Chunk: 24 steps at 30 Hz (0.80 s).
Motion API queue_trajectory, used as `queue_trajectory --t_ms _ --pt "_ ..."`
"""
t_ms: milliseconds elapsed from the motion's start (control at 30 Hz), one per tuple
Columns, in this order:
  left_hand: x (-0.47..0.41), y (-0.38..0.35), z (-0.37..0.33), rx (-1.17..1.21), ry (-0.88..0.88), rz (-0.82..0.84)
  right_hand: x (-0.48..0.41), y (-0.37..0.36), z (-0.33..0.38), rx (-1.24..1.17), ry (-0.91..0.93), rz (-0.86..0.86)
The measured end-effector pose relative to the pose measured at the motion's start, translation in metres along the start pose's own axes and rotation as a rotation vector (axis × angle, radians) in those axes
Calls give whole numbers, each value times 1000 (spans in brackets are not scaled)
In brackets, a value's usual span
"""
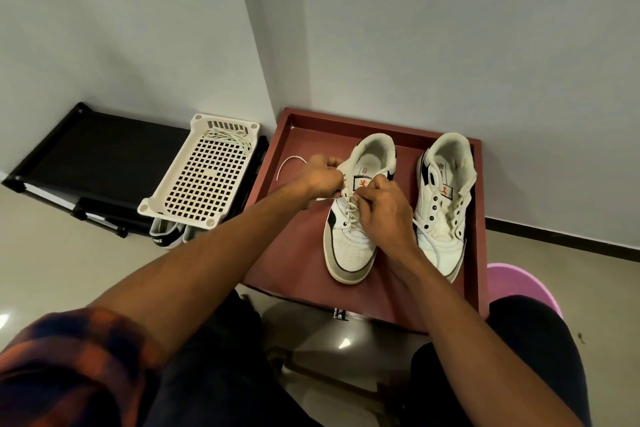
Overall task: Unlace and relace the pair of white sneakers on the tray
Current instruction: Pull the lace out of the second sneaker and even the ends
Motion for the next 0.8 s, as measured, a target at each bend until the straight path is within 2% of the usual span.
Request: queue_trajectory --t_ms 267,367,533,700,800 --pt "-2 -1 3 -1 -25 -5 -8 -2 0 -57 -5 82" --pt "0 3 6 -2 -71 60 -13 0 0 -65 8 147" --pt "4 16 27 147 -72 161 -13 4 -4 -118 -16 207" --pt "10 12 38 -100 -221 76 -20 7 -7 -195 -60 325" --pt "6 14 34 -274 -267 18 -29 17 -5 -145 -42 384"
Point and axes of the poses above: each hand's wrist, its own x-axis away from the middle knuckle, its own y-axis out of the back of the hand, z = x × y, the point moved 1 cm from there along -x, towards the middle knuckle, and after that the axes turned 7 degrees about x, right-handed, at the moved point
